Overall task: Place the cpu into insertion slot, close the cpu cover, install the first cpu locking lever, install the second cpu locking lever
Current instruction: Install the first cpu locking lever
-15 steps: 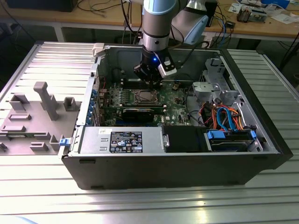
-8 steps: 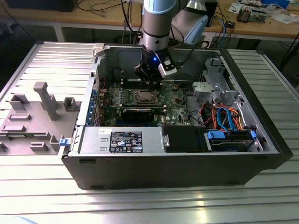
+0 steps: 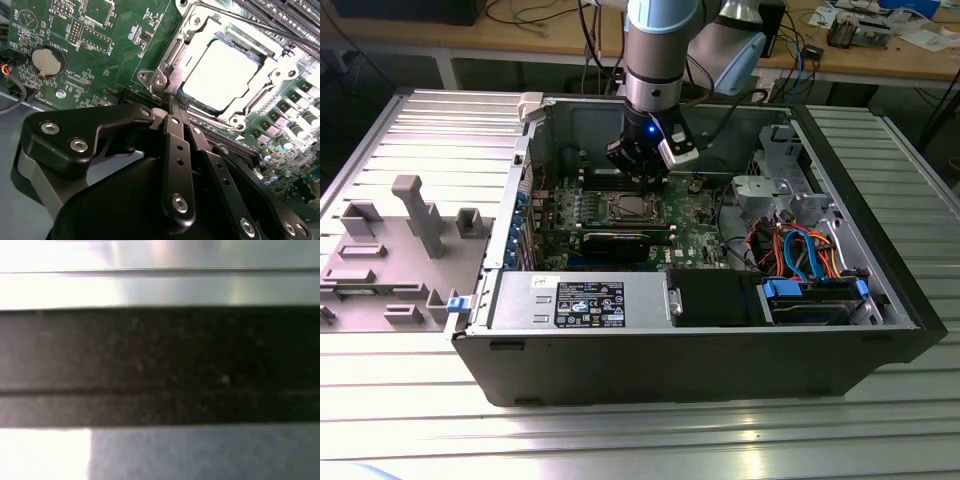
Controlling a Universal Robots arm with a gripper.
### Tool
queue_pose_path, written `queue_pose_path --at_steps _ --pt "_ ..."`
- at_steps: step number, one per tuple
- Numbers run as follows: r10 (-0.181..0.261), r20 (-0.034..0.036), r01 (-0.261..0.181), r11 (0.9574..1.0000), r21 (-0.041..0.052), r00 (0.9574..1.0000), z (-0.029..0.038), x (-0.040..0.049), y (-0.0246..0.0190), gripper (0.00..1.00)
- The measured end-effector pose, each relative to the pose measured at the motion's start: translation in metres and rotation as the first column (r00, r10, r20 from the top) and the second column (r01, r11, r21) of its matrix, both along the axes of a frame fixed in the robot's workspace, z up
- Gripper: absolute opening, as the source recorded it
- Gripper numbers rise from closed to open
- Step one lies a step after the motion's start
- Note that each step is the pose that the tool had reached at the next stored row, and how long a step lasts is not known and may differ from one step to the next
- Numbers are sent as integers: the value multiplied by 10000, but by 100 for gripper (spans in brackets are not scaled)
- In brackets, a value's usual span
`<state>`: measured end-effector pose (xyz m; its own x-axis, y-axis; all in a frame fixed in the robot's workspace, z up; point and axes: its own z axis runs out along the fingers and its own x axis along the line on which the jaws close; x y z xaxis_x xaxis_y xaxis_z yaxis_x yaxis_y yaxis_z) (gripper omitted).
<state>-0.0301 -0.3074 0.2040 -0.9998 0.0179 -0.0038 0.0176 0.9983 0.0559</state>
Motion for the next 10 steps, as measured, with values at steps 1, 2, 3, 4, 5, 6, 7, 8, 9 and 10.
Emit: queue_pose_path --at_steps 1,2,3,4,5,6,7,8,9,10 --pt "0 0 0 10000 0 10000 0 0 0 11" --pt "0 0 0 10000 2 10000 -1 0 0 11" --pt "1 0 -1 10000 1 10000 -1 0 -1 11" --pt "1 1 -1 10000 -1 10000 -4 0 -1 11" --pt "0 1 0 10000 -2 10000 -7 0 -1 11" --pt "1 -1 -1 10000 -2 10000 -11 0 -1 11" --pt "1 0 -1 10000 7 10000 -21 0 0 11" --pt "0 0 0 10000 11 10000 -23 0 -1 11" --pt "2 0 -2 10000 55 10000 -23 1 -1 11" --pt "2 2 -2 9999 101 10000 -25 1 0 11"
